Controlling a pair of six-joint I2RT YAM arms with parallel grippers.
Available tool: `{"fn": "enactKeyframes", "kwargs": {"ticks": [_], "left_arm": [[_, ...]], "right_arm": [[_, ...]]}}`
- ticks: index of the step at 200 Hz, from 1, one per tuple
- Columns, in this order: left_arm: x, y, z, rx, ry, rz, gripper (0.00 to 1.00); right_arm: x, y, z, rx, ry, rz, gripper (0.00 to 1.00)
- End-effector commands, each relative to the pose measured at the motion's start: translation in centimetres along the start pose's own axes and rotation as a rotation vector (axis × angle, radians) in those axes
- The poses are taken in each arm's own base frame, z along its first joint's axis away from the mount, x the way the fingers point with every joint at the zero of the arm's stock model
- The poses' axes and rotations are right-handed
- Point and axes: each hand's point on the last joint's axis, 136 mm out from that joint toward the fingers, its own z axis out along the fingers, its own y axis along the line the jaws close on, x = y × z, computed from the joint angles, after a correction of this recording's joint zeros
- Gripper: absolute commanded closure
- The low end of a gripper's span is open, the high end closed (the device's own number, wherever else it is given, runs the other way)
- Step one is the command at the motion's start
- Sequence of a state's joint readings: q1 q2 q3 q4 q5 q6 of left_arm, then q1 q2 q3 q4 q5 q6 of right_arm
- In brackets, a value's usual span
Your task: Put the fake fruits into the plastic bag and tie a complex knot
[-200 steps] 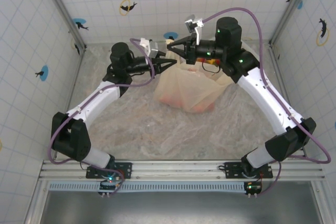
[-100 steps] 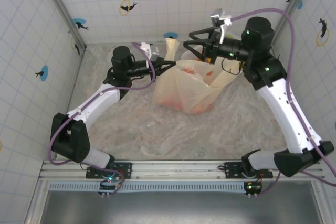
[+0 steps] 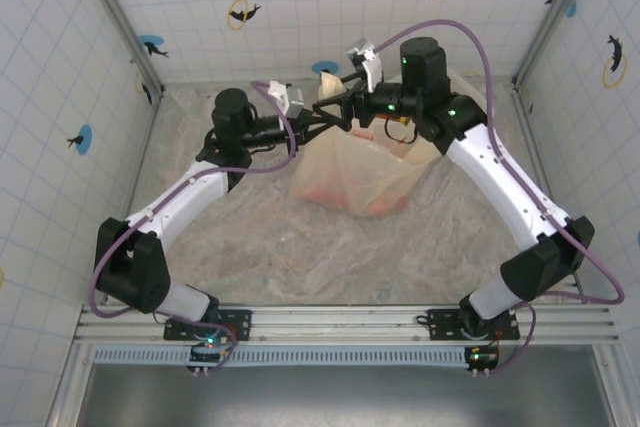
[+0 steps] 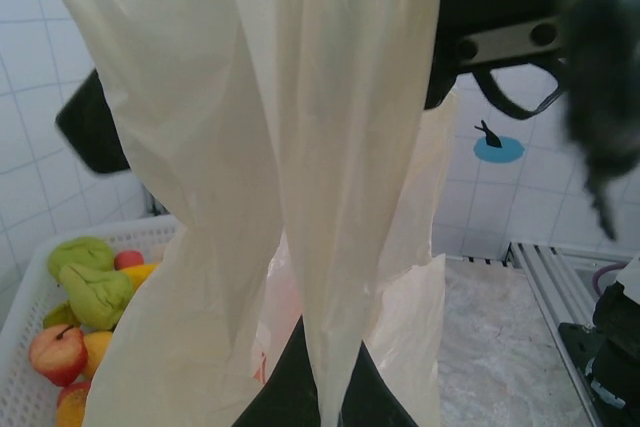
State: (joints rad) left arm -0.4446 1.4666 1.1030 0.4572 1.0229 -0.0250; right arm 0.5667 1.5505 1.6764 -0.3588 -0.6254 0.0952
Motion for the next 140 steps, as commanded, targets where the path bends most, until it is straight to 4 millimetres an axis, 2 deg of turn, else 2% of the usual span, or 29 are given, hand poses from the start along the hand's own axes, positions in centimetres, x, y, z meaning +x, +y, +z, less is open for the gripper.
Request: {"fn": "enactKeyframes", "kwargs": {"ticks": [1,16,29,65,97,132,140], "left_arm": [[-0.6,-0.9,-0.3,0.006,-0.011,0.043,1.0],[-0.2,-0.8,-0.3,0.003,-0.006,0.035,1.0],[0.2,-0.7,-0.3,0.002,0.0,0.026,1.0],[0.7,-0.8,-0.3,0.0,0.007,0.01,1.0],[1.3,-1.0,-0.7,-0.015,0.02,-0.009,0.99],[2.2,-1.6,-1.2,-0.029,0.036,-0.037,0.92],[2.3,-1.7,-1.4,-0.039,0.04,-0.041,0.88]], "right_arm": [[-2.7,2.2,-0.5,-0.061,-0.07,-0.036,0.2],[-2.8,2.3,-0.5,-0.066,-0.08,-0.034,0.34],[-3.2,2.4,-0.8,-0.057,-0.094,-0.041,0.42],[-4.3,2.9,-1.2,-0.074,-0.11,-0.045,0.75],[-4.7,3.2,-1.4,-0.08,-0.114,-0.051,0.85],[-4.9,3.3,-1.4,-0.079,-0.119,-0.055,1.0],[-4.9,3.4,-1.4,-0.081,-0.118,-0.056,1.0]]}}
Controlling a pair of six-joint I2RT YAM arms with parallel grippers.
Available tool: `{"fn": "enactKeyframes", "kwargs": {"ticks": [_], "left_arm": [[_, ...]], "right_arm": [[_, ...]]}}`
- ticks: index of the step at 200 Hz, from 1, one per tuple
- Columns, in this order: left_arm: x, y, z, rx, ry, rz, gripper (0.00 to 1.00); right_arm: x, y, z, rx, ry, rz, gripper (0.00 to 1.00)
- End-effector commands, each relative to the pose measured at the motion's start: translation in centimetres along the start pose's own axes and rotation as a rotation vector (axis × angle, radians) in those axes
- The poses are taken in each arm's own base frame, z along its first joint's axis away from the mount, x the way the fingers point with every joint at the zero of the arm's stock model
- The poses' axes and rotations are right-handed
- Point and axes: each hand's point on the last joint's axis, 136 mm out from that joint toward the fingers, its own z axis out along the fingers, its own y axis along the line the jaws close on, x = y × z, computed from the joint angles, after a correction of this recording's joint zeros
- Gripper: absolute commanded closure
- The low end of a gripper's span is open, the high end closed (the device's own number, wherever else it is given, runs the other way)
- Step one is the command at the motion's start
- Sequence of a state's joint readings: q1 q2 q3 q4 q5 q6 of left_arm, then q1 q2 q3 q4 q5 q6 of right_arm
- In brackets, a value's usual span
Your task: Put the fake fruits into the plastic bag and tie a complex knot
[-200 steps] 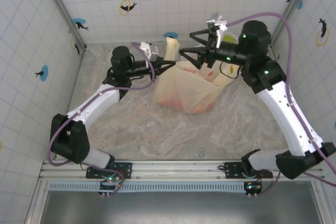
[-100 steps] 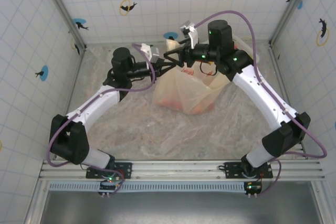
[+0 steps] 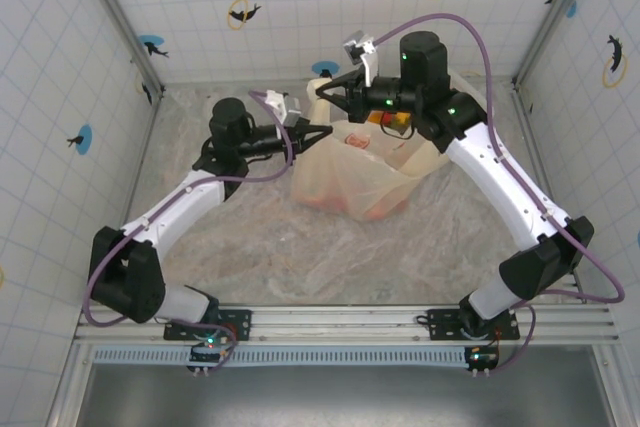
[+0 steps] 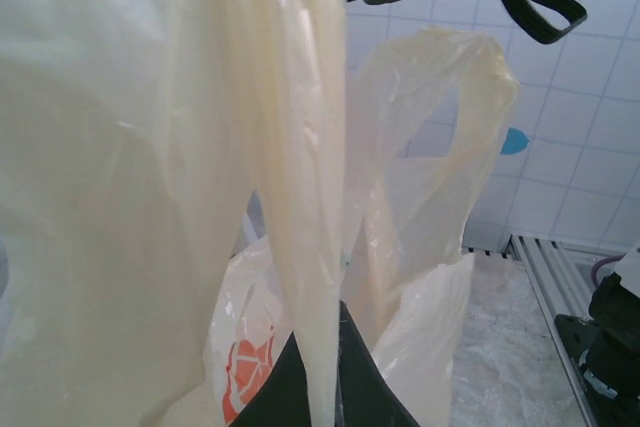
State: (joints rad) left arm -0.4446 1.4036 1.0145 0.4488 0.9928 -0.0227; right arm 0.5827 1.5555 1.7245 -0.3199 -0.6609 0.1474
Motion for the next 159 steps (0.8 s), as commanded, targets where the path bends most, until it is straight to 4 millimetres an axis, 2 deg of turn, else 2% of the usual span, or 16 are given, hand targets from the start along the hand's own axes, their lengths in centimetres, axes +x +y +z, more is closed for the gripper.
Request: {"fn": "enactKeyframes", "kwargs": {"ticks": [1,27,45,59,92,117,141,156,159], "left_arm": [[0.9,-0.8,-0.5,-0.009,0.023,-0.014,0.87],[1.2,-0.9,-1.5,-0.038,0.038,-0.031,0.72],[0.5,-0.3,-2.9,-0.092,0.025,-0.018,0.52],[-0.8,0.3,-4.0,-0.137,-0.005,0.008,0.37],[-5.0,1.3,-4.6,-0.169,-0.069,0.077,0.19],[-7.0,1.7,-3.6,-0.107,-0.089,0.099,0.14],[-7.4,1.7,-2.0,-0.013,-0.082,0.098,0.12],[-6.4,1.5,-1.1,0.026,-0.068,0.099,0.12],[-7.5,1.3,-1.0,0.031,-0.08,0.121,0.13]], "right_arm": [[-2.7,1.6,-1.0,-0.024,-0.063,-0.055,1.0],[-2.8,1.7,-1.1,-0.024,-0.065,-0.061,1.0],[-2.9,2.0,-1.2,-0.035,-0.064,-0.064,1.0],[-2.8,2.2,-1.2,-0.04,-0.06,-0.064,1.0],[-2.7,2.3,-1.1,-0.041,-0.057,-0.063,1.0],[-2.6,2.7,-1.0,-0.054,-0.051,-0.065,1.0],[-2.7,2.9,-0.9,-0.055,-0.05,-0.068,1.0],[-2.6,3.0,-0.8,-0.058,-0.048,-0.067,1.0],[-2.6,3.0,-0.7,-0.059,-0.046,-0.066,1.0]]}}
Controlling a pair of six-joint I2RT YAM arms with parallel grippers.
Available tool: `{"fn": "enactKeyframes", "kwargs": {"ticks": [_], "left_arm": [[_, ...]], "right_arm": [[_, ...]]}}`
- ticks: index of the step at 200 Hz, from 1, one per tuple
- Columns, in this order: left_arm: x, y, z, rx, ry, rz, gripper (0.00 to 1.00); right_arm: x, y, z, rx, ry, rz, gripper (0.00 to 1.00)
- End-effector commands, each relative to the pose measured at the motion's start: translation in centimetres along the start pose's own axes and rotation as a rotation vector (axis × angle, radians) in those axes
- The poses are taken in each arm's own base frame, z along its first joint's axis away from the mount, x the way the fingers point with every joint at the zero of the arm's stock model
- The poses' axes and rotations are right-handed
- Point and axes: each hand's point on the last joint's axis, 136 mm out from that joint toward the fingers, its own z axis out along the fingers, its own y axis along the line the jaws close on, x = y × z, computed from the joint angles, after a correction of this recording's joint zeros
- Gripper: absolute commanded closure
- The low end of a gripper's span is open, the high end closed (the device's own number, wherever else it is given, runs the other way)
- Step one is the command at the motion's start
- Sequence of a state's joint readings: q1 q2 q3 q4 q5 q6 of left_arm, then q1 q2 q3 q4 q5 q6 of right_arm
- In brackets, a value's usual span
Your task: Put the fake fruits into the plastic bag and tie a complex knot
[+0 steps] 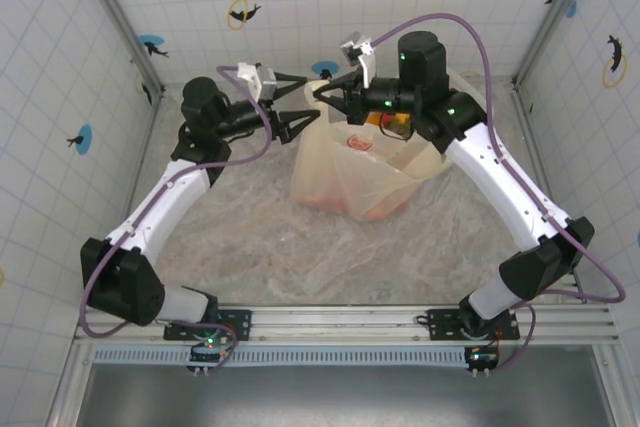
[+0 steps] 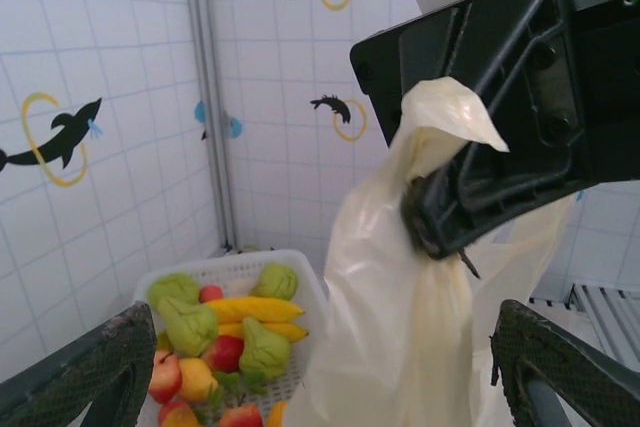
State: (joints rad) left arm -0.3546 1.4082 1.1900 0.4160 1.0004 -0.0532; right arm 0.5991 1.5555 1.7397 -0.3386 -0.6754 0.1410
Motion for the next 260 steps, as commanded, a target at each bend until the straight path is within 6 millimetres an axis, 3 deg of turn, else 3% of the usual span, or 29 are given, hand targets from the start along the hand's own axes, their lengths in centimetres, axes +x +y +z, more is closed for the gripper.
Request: {"fn": "enactKeyframes", "kwargs": {"ticks": [1,29,60,66,94,207,235,260], "left_arm": [[-0.8,-1.5,1.4,0.113,-0.012,0.029,0.13],[-0.3,-1.6,2.1,0.15,-0.013,0.005,0.29],[0.4,-2.1,2.1,0.196,-0.02,-0.012,0.7],[1.6,-2.2,2.0,0.199,-0.005,-0.039,0.75],[3.2,-2.8,1.8,0.211,0.007,-0.052,0.87],[9.8,-3.9,1.8,0.209,0.101,-0.156,0.94],[10.2,-4.1,2.0,0.214,0.105,-0.162,0.88],[10.1,-4.2,2.0,0.217,0.103,-0.159,0.91]], "right_arm": [[-2.5,1.9,-0.8,-0.029,-0.055,-0.06,1.0],[-2.9,2.2,-0.9,-0.029,-0.062,-0.066,1.0],[-3.3,2.6,-1.2,-0.037,-0.076,-0.071,1.0],[-3.3,2.6,-1.2,-0.033,-0.077,-0.073,1.0],[-3.8,2.6,-1.6,-0.019,-0.091,-0.081,1.0],[-7.1,2.8,-3.5,0.016,-0.18,-0.1,1.0],[-7.3,2.7,-3.7,0.019,-0.186,-0.099,1.0],[-7.0,2.7,-3.5,0.013,-0.176,-0.089,1.0]]}}
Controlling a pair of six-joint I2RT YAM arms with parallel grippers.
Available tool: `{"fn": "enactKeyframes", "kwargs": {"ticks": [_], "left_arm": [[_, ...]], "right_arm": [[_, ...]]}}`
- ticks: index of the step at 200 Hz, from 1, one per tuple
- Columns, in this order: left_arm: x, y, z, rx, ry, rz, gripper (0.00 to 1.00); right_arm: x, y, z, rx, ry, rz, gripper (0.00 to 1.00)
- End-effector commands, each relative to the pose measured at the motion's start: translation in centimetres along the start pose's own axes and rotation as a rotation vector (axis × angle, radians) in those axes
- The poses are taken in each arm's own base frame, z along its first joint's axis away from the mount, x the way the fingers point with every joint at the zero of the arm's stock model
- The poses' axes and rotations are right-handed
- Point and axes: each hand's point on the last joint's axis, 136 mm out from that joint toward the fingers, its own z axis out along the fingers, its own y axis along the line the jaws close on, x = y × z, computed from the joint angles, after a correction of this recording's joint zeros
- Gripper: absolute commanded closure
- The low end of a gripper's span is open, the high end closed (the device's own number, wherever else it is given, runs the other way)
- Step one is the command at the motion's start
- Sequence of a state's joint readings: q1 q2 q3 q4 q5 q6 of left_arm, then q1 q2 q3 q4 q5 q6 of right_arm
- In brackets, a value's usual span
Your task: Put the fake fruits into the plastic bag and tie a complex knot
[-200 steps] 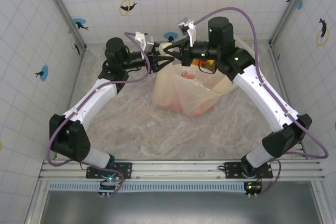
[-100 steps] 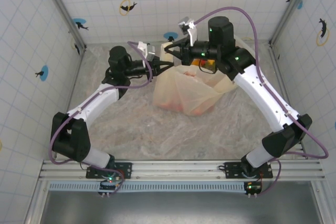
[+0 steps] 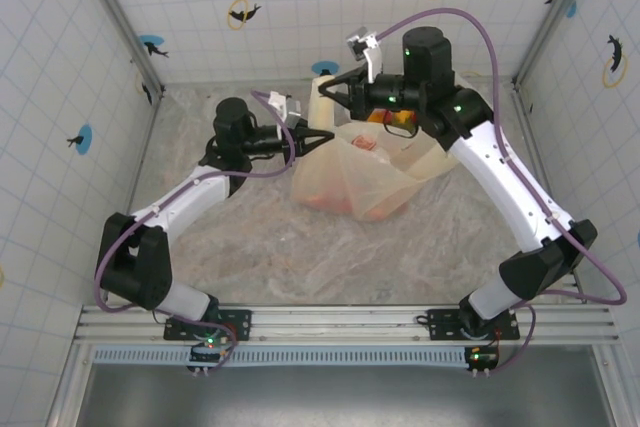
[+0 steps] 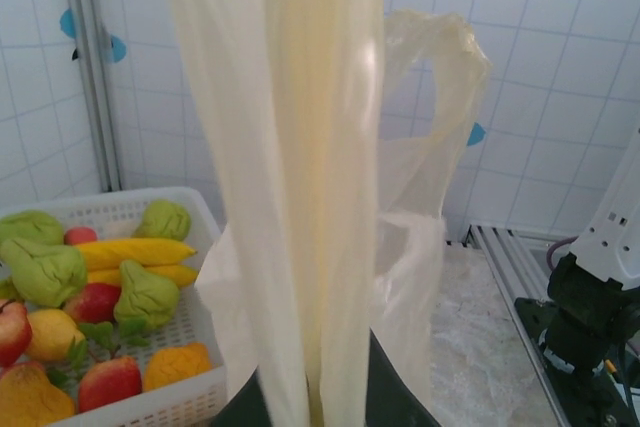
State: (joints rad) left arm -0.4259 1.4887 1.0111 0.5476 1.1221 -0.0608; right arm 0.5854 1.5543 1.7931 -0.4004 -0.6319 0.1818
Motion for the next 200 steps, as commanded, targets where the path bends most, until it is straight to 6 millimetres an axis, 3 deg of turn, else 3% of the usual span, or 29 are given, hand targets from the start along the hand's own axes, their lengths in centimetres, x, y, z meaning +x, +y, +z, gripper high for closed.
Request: {"fn": "enactKeyframes", "kwargs": {"ticks": [1,45,68,101,116,132,163,200], "left_arm": [[1.8,-0.3,0.4,0.027,0.03,-0.04,0.91],[2.3,-0.4,0.3,0.02,0.031,-0.044,1.0],[2.1,-0.6,0.2,0.023,0.015,-0.035,1.0],[1.3,-1.1,0.1,0.04,0.007,-0.011,1.0],[1.1,-1.3,0.1,0.05,0.005,-0.003,1.0],[0.9,-1.6,0.1,0.059,0.003,0.009,1.0],[0.5,-2.0,0.1,0.07,0.001,0.025,1.0],[0.2,-2.1,0.1,0.07,-0.001,0.03,1.0]], "right_arm": [[-5.8,3.4,-2.7,-0.048,-0.173,-0.133,1.0],[-6.0,3.3,-3.4,-0.041,-0.18,-0.134,1.0],[-4.7,3.1,-3.8,-0.057,-0.137,-0.147,0.75],[-1.2,1.8,-4.2,-0.078,-0.078,-0.166,0.31],[0.8,0.9,-3.4,-0.075,-0.042,-0.161,0.19],[2.3,0.6,-2.4,-0.094,-0.02,-0.163,0.13],[4.4,0.6,0.0,-0.119,0.022,-0.141,0.11],[5.9,0.4,2.0,-0.159,0.048,-0.069,0.28]]}}
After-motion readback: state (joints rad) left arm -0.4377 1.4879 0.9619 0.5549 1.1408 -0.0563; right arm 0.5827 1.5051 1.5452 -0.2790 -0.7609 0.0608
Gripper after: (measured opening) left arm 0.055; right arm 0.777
